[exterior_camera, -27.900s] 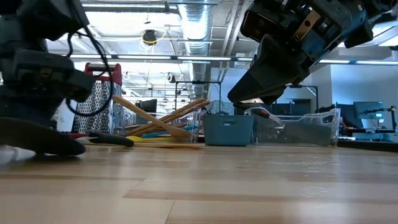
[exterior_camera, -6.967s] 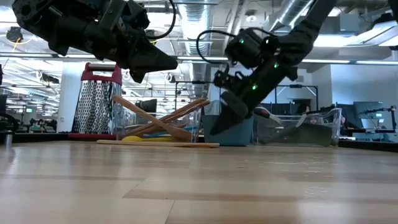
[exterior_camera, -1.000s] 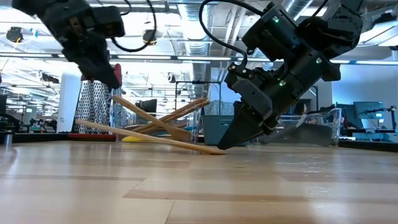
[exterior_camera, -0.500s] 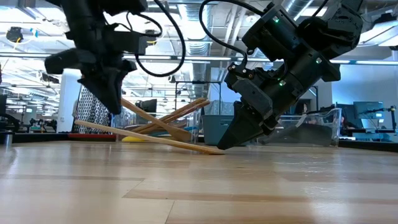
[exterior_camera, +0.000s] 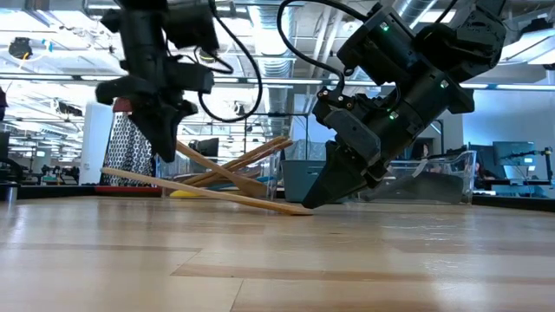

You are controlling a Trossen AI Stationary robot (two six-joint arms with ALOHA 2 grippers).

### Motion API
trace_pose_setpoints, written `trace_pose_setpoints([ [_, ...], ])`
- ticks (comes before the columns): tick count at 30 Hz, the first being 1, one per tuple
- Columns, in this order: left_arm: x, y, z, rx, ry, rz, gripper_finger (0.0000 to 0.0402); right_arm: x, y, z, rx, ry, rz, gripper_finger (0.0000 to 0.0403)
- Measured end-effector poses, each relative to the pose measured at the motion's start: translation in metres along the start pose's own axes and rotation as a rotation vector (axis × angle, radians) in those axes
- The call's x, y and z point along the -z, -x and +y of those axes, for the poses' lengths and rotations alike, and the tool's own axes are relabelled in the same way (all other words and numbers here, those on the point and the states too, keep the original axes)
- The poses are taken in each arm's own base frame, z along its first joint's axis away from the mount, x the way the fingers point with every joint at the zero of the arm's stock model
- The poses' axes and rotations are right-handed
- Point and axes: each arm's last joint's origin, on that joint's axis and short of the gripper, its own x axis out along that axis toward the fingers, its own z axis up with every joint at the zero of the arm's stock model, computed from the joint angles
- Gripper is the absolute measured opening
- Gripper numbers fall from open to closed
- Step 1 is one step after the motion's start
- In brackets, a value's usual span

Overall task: Pick & Place Kitchen Items
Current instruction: Put the brown slotted spoon into the left transparent bin

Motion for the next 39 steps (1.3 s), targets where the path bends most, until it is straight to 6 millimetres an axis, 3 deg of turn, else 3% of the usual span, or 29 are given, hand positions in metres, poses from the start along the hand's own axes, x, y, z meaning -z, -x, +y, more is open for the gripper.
trace_pose_setpoints([
  [5,0.003,-0.002,0.014,0.024,0.060,0.006,0.0002,0.000,0.000,0.000,-0.001,0.000,0.000,0.0000],
  [20,0.003,-0.001,0.003,0.042,0.068,0.015,0.0012,0.000,0.000,0.000,-0.003,0.026,0.001,0.0000],
  [39,0.002,-0.001,0.000,0.113,0.100,0.005,0.0155,0.000,0.000,0.000,-0.003,0.025,0.001,0.0000],
])
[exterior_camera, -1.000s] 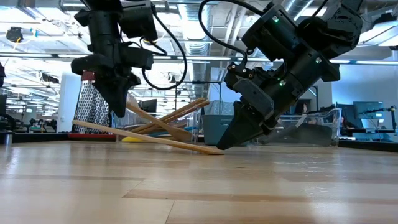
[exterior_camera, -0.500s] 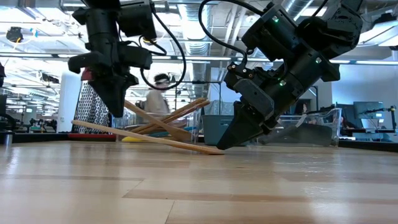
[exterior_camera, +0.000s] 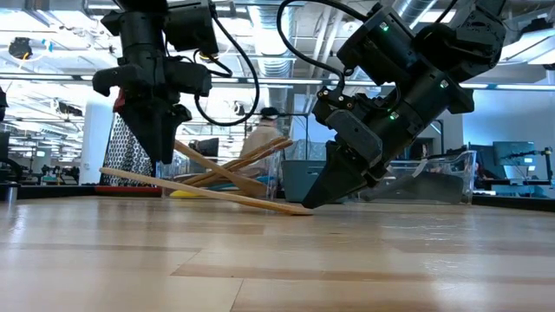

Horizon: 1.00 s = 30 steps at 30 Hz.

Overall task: Pick & Place Kitchen Items
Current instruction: Put the brown slotted spoon into the left transparent bin

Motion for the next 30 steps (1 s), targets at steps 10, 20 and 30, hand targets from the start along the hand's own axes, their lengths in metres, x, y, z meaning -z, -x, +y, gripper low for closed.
trace_pose_setpoints([
  [10,0.008,-0.016,-0.001,-0.001,-0.002,-0.041,0.0194,0.000,0.000,0.000,0.000,-0.001,0.000,0.0000],
  [20,0.035,-0.041,-0.003,0.002,-0.001,-0.004,0.0195,0.000,0.000,0.000,0.001,-0.002,0.000,0.0000],
  [30,0.046,-0.050,-0.003,0.000,-0.001,0.003,0.0176,-0.001,0.000,-0.001,0.003,-0.005,-0.001,0.0000],
])
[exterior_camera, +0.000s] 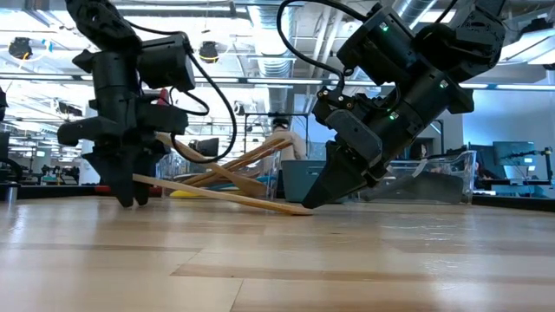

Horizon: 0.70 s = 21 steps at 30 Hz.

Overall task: Pick & Place Kitchen Items
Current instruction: Put the brown slotted spoon into the left transparent bin

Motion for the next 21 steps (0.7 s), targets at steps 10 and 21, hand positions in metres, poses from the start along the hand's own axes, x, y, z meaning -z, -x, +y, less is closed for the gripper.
trace_pose_setpoints([
  [10,-0.0009,-0.0002,-0.0001,0.001,-0.024,-0.011,0.0085,0.0000,0.0000,-0.0002,0.002,0.000,0.000,0.0000],
  [21,-0.0008,-0.0003,-0.0006,0.011,-0.015,-0.012,0.0068,-0.0003,-0.0001,-0.0008,0.008,-0.001,-0.002,0.0000],
])
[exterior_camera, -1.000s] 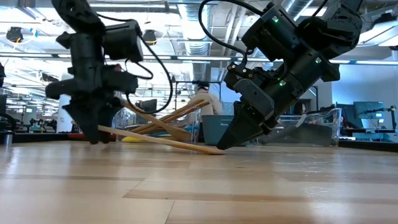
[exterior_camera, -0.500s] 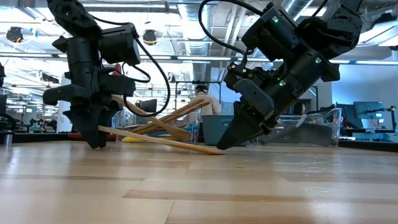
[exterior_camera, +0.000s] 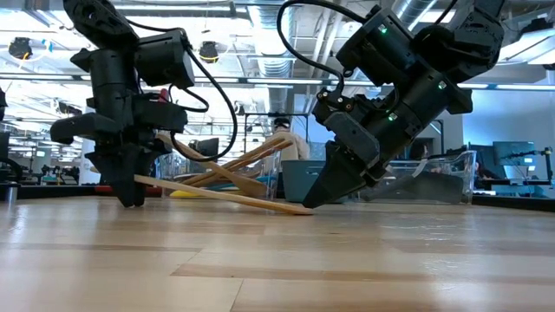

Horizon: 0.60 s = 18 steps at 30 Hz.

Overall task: Pick & Place Kitchen Items
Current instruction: Put the brown slotted spoon into the left transparent bin

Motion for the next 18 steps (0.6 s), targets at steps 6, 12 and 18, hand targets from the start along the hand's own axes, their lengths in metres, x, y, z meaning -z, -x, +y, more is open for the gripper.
trace_pose_setpoints([
  [6,0.000,0.000,0.000,0.000,0.006,0.000,0.0067,-0.001,0.001,0.000,-0.005,-0.041,-0.005,0.0000],
  [12,-0.001,0.000,0.001,-0.009,0.048,-0.009,0.0065,-0.010,0.016,0.002,-0.045,-0.051,-0.012,0.0000],
  [18,-0.001,0.001,0.001,-0.004,0.101,-0.017,0.0046,-0.027,0.047,0.005,-0.158,0.030,-0.001,0.0000],
])
